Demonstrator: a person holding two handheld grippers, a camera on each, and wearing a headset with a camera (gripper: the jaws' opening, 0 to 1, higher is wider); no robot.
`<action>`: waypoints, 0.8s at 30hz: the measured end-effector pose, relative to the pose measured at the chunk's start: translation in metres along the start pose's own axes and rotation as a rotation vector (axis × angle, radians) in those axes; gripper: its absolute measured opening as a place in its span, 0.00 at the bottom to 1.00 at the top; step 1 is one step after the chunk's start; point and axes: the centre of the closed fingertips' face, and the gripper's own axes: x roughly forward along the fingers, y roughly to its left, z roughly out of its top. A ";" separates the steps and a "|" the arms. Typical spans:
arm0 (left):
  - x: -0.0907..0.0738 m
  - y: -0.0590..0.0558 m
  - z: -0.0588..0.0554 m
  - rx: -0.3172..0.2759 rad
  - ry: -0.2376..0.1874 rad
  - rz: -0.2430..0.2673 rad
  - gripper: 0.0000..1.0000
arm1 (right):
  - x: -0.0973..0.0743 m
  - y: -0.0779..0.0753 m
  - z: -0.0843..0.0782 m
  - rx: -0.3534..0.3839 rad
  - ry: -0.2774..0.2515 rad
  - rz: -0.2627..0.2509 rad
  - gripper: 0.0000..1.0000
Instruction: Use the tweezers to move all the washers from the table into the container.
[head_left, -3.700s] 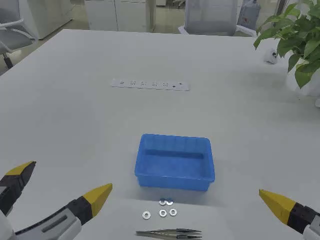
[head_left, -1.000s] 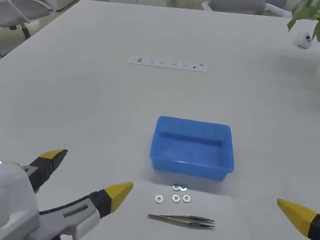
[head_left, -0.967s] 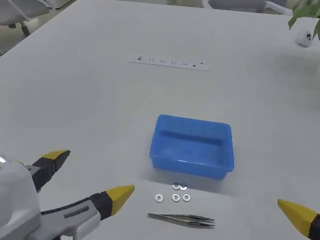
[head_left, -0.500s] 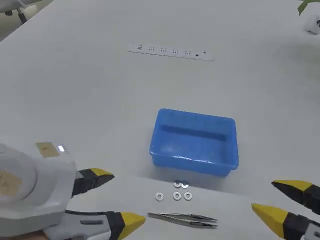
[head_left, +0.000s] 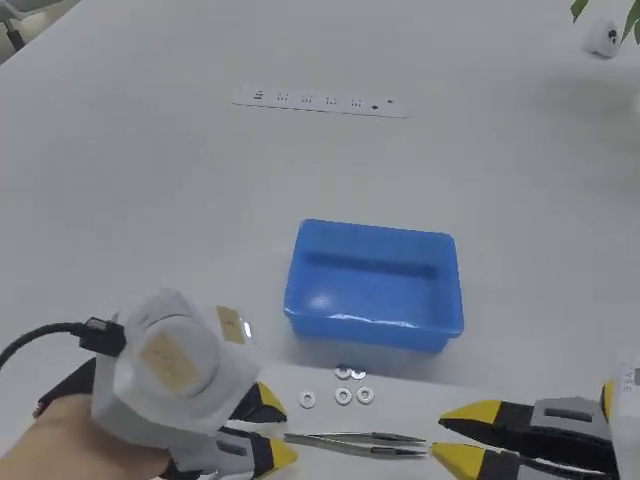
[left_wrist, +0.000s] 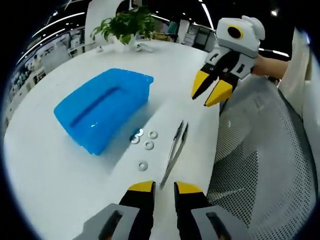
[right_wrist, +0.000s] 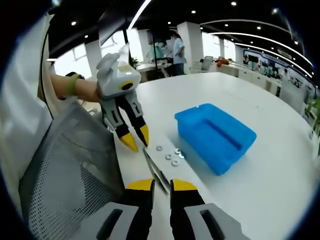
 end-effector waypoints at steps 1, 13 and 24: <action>0.002 0.001 -0.001 0.036 0.016 0.005 0.10 | 0.001 0.001 -0.001 -0.006 0.003 0.000 0.09; 0.004 0.000 0.002 0.217 0.089 0.009 0.00 | 0.010 -0.003 -0.010 -0.052 0.054 -0.009 0.15; -0.010 -0.011 0.006 0.300 0.082 0.040 0.00 | 0.019 -0.002 -0.018 -0.128 0.122 -0.001 0.17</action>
